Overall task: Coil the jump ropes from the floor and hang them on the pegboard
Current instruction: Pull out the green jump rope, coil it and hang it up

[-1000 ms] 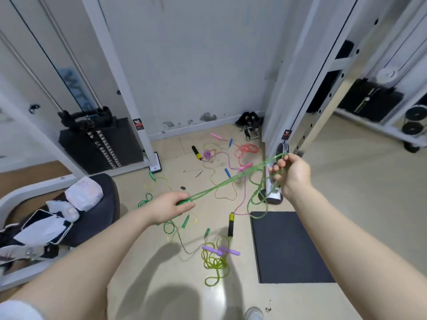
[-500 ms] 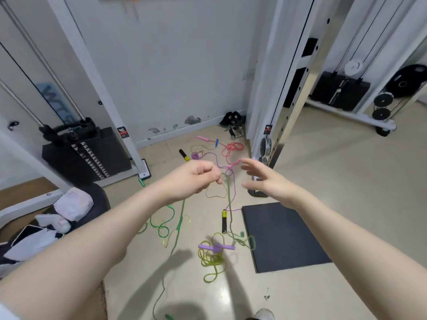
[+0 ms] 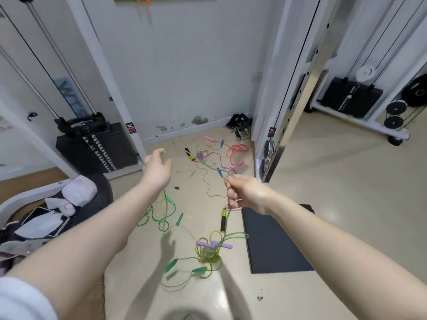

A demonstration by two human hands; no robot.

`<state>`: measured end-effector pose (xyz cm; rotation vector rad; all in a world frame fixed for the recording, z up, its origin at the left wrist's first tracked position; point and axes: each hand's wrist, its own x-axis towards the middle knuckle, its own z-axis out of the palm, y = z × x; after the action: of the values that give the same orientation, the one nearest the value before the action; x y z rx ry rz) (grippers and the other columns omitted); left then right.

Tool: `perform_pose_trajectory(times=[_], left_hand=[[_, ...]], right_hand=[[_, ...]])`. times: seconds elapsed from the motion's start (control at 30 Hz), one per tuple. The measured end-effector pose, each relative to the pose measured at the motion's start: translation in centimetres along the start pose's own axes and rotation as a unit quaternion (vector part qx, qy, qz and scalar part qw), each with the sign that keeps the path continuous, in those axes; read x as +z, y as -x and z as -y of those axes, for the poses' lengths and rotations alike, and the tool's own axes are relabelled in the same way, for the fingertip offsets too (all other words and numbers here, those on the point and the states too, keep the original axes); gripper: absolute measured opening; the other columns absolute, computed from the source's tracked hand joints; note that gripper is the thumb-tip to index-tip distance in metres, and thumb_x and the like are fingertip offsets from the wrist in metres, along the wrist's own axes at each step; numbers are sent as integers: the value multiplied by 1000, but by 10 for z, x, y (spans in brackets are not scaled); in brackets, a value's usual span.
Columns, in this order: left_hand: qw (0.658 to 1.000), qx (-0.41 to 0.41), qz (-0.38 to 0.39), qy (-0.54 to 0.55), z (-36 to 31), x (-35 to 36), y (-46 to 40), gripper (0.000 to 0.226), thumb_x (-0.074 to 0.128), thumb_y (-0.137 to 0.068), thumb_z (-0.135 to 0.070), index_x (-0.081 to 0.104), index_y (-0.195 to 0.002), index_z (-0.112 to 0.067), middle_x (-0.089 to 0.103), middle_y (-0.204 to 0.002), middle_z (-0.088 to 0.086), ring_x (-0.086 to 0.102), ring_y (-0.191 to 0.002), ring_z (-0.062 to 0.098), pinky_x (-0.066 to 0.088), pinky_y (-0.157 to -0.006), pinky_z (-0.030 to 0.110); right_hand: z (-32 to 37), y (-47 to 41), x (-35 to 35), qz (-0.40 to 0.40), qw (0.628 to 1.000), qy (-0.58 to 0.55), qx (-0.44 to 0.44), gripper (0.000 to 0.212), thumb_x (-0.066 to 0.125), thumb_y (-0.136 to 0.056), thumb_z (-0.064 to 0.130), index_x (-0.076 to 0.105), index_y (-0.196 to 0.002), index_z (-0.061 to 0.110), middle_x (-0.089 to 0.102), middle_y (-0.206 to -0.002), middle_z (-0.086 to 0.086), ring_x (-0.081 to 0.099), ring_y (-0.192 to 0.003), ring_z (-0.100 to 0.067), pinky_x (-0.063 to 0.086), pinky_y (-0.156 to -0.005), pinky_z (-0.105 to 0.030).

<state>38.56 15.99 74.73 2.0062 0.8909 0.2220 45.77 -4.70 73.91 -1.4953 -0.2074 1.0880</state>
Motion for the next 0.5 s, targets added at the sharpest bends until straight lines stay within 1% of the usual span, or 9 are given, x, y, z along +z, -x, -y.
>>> perform_pose_trajectory(times=[0.03, 0.07, 0.1, 0.17, 0.23, 0.3, 0.33, 0.4, 0.5], left_hand=[[999, 17, -4, -29, 3, 15, 13, 41, 43, -97, -22, 38, -137, -14, 33, -139, 10, 39, -125, 24, 28, -105, 32], [998, 52, 4, -19, 1, 29, 27, 39, 43, -97, -24, 39, -135, -12, 32, -140, 10, 34, -129, 24, 24, -108, 31], [995, 81, 35, 37, -4, 43, 44, 33, 38, -99, -28, 45, -127, -12, 41, -132, 9, 40, -124, 23, 28, -105, 29], [958, 49, 167, 228, -16, 68, 80, 41, 20, -100, -39, 52, -109, -16, 60, -97, 5, 58, -93, 20, 46, -87, 24], [905, -13, 272, 327, -18, 87, 108, 63, 3, -95, -51, 54, -102, -14, 64, -70, 5, 63, -64, 19, 52, -68, 24], [897, -27, 316, 307, -12, 101, 127, 71, 1, -93, -56, 54, -88, -9, 54, -53, 3, 52, -45, 17, 45, -54, 25], [903, -20, 323, 284, -7, 106, 135, 66, 7, -95, -54, 53, -81, -8, 46, -48, -1, 43, -40, 14, 38, -52, 25], [919, -4, 311, 240, 3, 114, 147, 47, 28, -99, -38, 53, -72, -8, 36, -45, -6, 33, -39, 10, 30, -53, 27], [947, -14, 284, 148, 22, 121, 160, 31, 44, -97, -18, 55, -69, -10, 47, -50, -7, 46, -53, 9, 39, -66, 27]], right_hand=[[8, 2, 5, 8, 999, -45, -12, 29, 33, -102, 20, 42, -75, 13, 40, -46, 0, 45, -42, -18, 53, -61, -31], [16, 4, 10, 16, 996, -84, -23, 28, 32, -102, 22, 42, -77, 13, 42, -45, -1, 46, -41, -18, 54, -57, -30], [23, 7, 14, 22, 992, -120, -26, 26, 31, -102, 22, 43, -80, 13, 44, -45, -2, 48, -41, -18, 54, -54, -29], [30, 12, 17, 26, 983, -182, -21, 21, 30, -102, 22, 46, -94, 10, 51, -48, -5, 53, -40, -17, 55, -48, -28], [29, 20, 13, 28, 973, -227, -13, 21, 31, -102, 18, 46, -112, 8, 54, -55, -8, 56, -39, -16, 54, -44, -25], [23, 27, 4, 26, 964, -263, -8, 24, 30, -102, 14, 43, -121, 8, 57, -56, -8, 57, -38, -15, 52, -41, -22], [19, 30, -2, 22, 961, -275, -6, 24, 29, -102, 14, 42, -121, 9, 57, -56, -8, 56, -38, -14, 50, -39, -20], [13, 36, -17, 7, 951, -308, -4, 21, 27, -102, 13, 44, -115, 9, 55, -58, -8, 53, -34, -12, 45, -34, -17], [9, 42, -45, -17, 906, -424, 5, 18, 29, -101, 10, 47, -102, 6, 55, -46, -9, 50, -29, -10, 41, -29, -15]])
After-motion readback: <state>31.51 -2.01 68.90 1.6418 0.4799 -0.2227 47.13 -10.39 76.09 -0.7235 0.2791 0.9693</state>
